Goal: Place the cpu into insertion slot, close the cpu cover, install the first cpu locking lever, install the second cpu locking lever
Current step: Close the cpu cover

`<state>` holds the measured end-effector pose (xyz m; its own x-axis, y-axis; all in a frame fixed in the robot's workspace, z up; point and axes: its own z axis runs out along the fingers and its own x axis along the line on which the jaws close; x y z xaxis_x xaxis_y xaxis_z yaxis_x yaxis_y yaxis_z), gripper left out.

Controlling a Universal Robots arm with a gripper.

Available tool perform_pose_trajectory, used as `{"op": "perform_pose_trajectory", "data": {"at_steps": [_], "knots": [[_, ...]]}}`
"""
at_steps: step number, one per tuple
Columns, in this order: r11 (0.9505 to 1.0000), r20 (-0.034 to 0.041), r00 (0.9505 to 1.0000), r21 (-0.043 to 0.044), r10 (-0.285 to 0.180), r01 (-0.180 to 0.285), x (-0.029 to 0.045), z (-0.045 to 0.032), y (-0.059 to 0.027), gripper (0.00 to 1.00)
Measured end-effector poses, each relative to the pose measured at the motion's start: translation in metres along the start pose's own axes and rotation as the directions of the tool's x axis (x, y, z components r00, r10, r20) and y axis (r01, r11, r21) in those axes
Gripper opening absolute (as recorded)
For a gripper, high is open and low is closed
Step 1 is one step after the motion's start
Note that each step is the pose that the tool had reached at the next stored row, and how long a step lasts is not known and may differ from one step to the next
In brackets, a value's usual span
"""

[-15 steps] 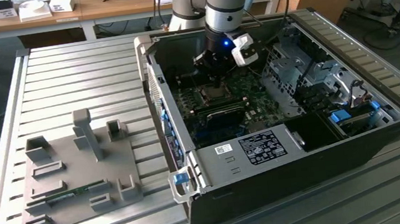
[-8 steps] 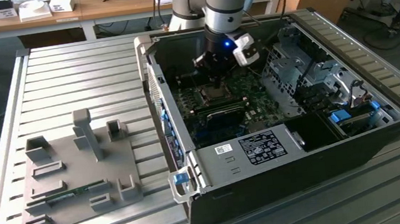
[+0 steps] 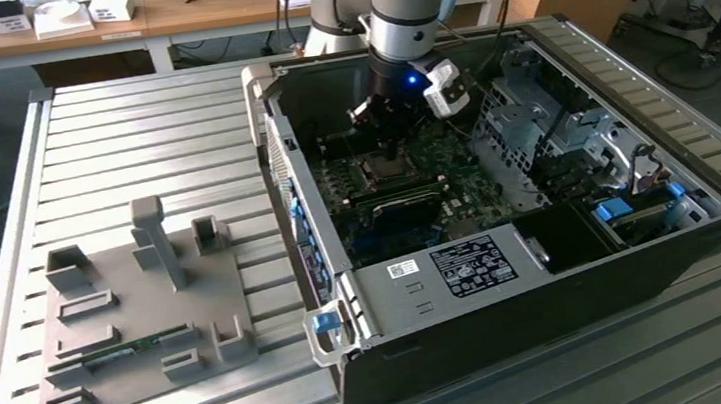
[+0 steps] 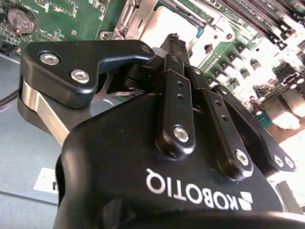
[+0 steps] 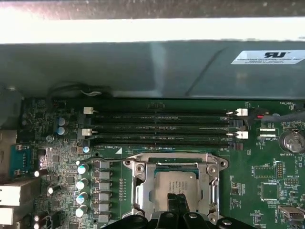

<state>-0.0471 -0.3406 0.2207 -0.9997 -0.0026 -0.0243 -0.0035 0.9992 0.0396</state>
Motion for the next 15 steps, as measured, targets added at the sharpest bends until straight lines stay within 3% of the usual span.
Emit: {"op": "perform_pose_trajectory", "data": {"at_steps": [3, 9, 15], "knots": [[1.0, 0.0005, 1.0, -0.0002, 0.0, 0.0, 0.0015, 0.0001, 0.0, 0.11], [1.0, 0.006, 1.0, -0.0002, 0.0, 0.0, 0.0136, 0.0005, 0.0001, 0.11], [1.0, 0.0071, 1.0, 0.0001, 0.0, 0.0, 0.0183, 0.0036, -0.0001, 0.11]]}}
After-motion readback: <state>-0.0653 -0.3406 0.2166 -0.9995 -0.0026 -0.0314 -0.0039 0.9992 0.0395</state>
